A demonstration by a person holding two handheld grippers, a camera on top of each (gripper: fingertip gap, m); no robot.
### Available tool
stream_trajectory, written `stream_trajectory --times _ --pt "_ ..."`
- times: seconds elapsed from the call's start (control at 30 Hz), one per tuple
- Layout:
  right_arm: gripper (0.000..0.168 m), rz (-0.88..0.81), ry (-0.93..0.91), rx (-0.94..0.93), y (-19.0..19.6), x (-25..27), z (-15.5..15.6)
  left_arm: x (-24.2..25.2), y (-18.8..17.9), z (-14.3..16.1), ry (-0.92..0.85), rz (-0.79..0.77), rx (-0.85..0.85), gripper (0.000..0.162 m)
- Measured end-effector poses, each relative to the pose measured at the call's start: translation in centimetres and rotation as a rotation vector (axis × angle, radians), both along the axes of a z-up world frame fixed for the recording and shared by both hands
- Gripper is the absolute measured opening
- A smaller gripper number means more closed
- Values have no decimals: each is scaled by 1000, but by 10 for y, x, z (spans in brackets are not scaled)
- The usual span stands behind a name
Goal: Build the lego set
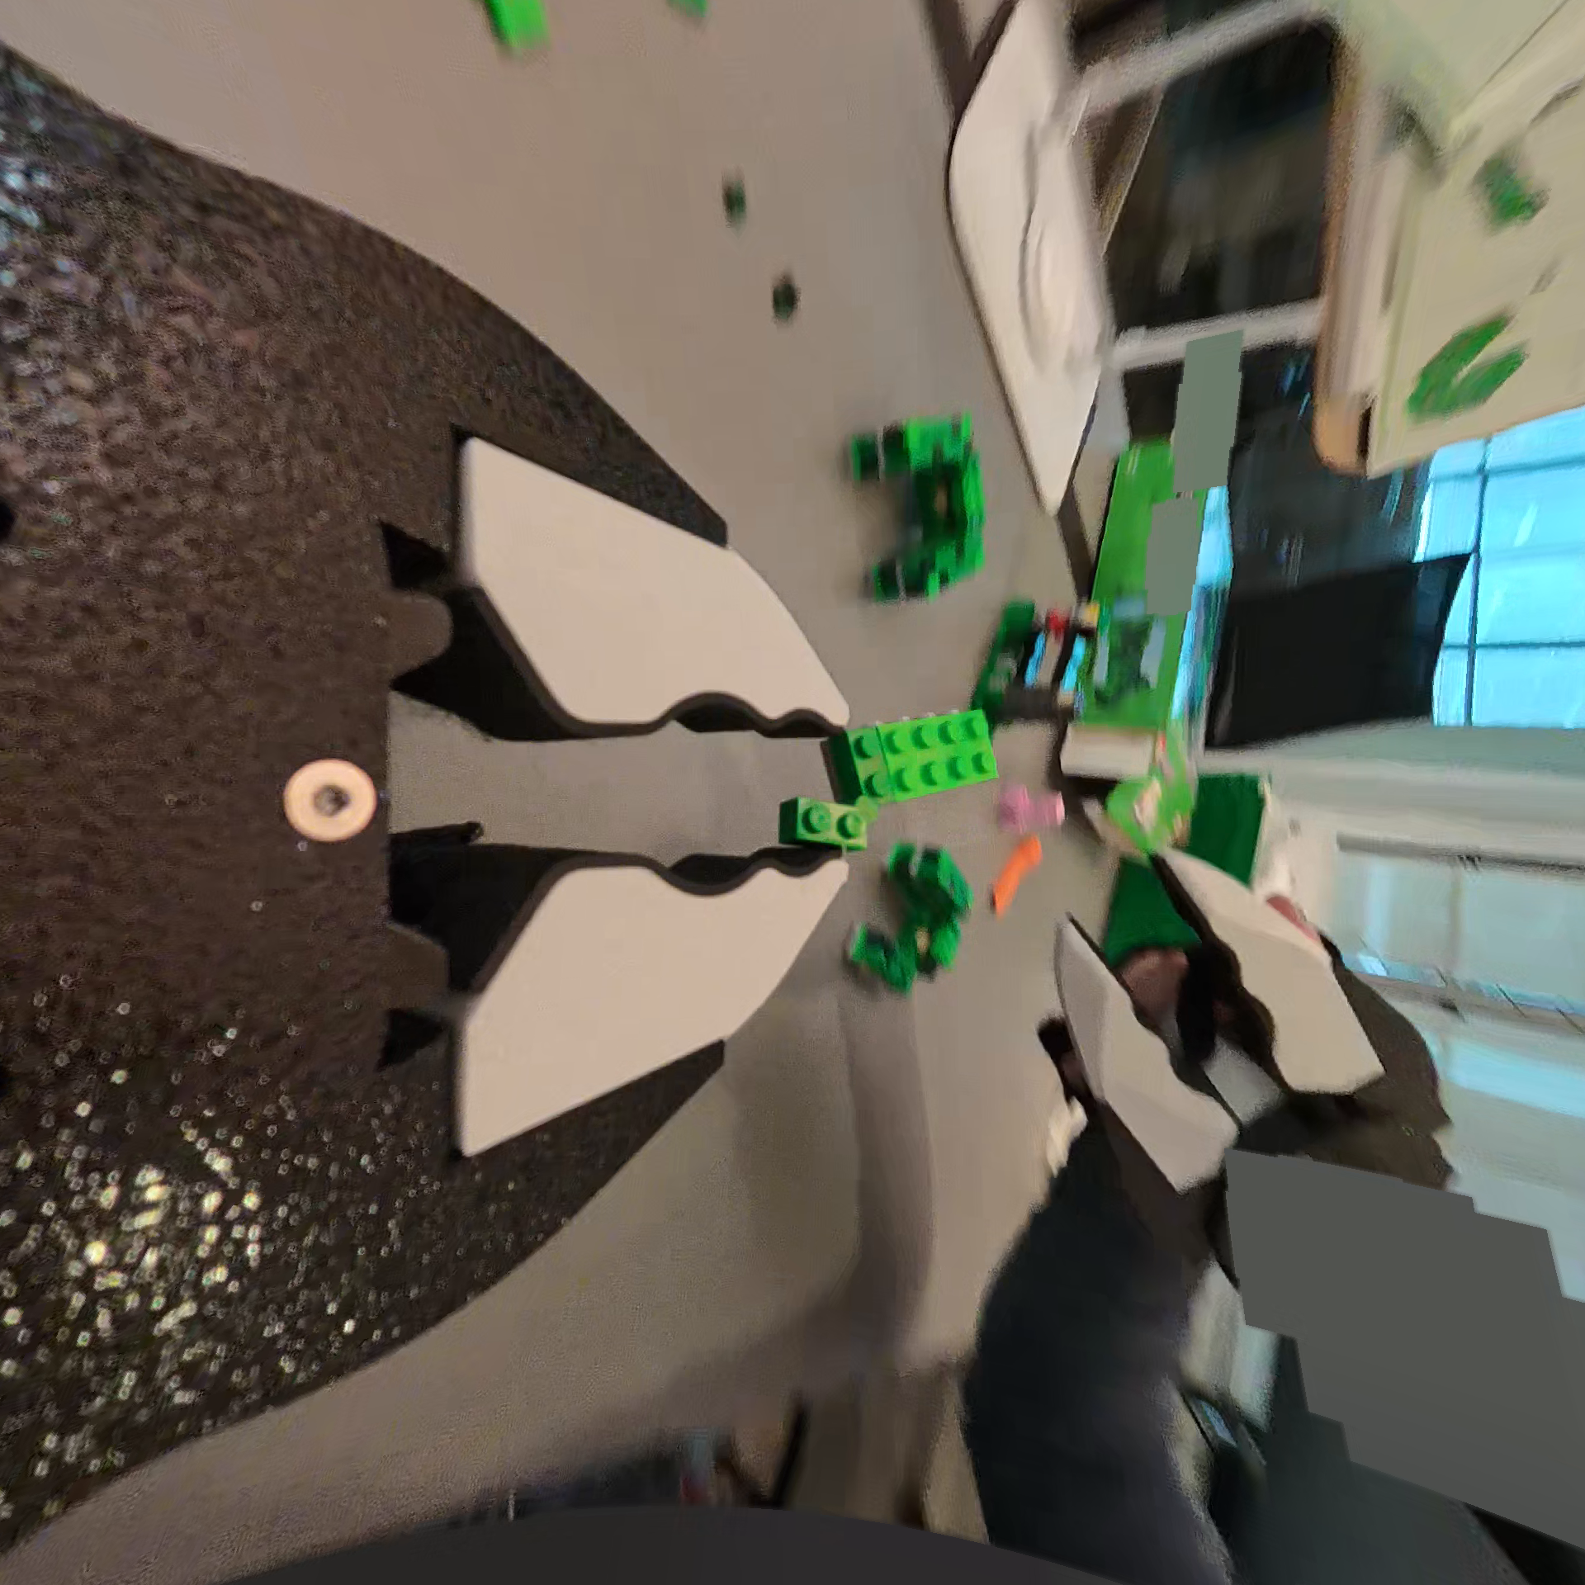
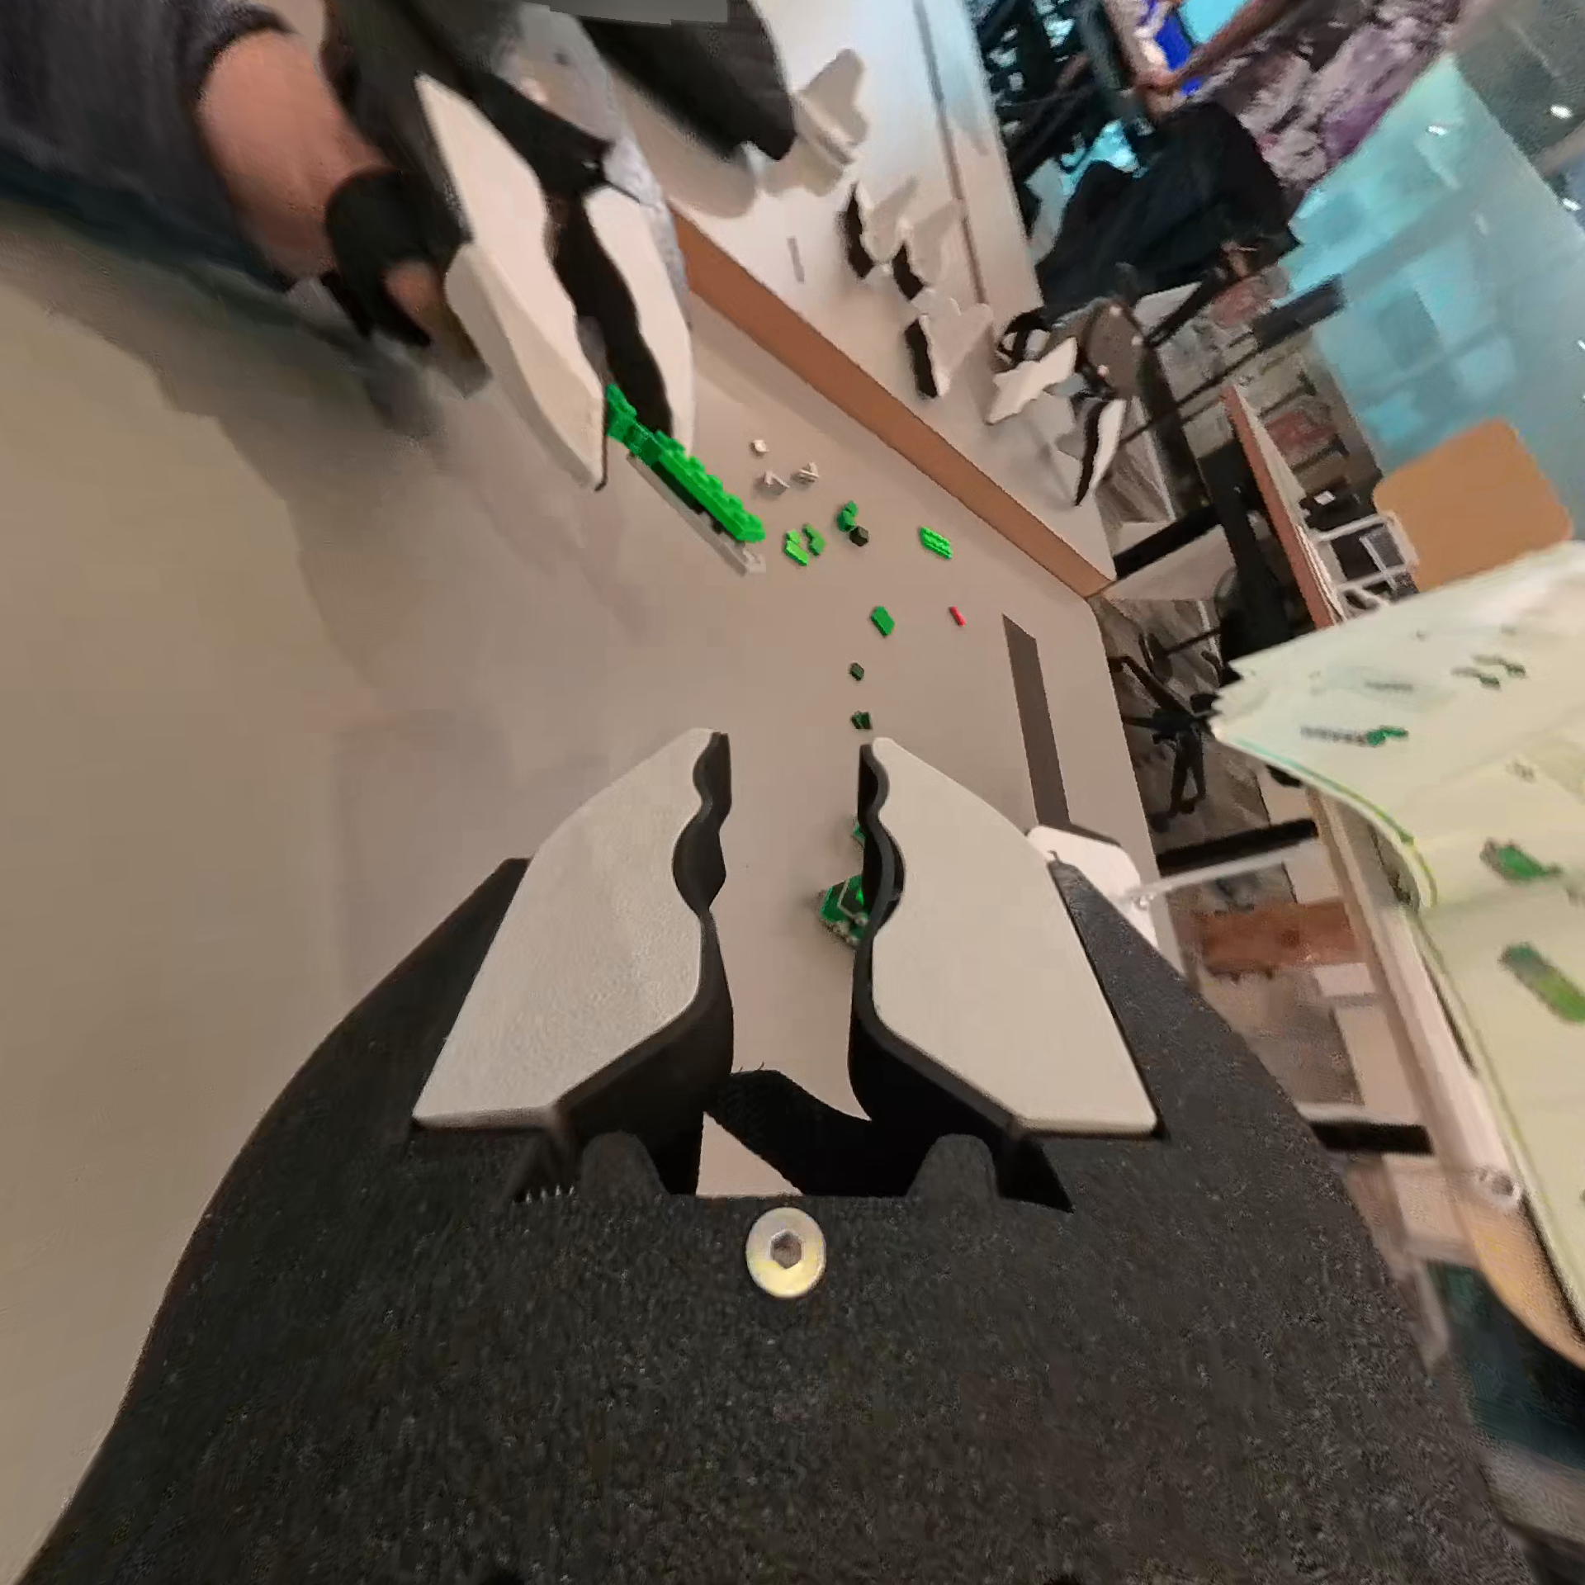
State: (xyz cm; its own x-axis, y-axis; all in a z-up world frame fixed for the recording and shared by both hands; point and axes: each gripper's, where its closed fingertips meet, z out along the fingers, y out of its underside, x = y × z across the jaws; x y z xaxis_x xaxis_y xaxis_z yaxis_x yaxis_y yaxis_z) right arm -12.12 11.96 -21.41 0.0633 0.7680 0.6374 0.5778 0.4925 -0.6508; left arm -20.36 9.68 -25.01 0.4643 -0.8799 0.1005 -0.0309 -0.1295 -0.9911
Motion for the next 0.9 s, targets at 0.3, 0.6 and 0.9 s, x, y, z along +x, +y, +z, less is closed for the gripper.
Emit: stream_trajectory --times 0.3,0.6,0.9 --pt "26 -24 477 -312 -44 -13 -7 -1 30 -17 232 213 183 24" --pt "16 4 747 -113 -66 -40 -2 -9 103 -1 213 477 285 24" --pt "12 15 743 -68 -51 -49 -6 -5 128 10 88 473 295 24"
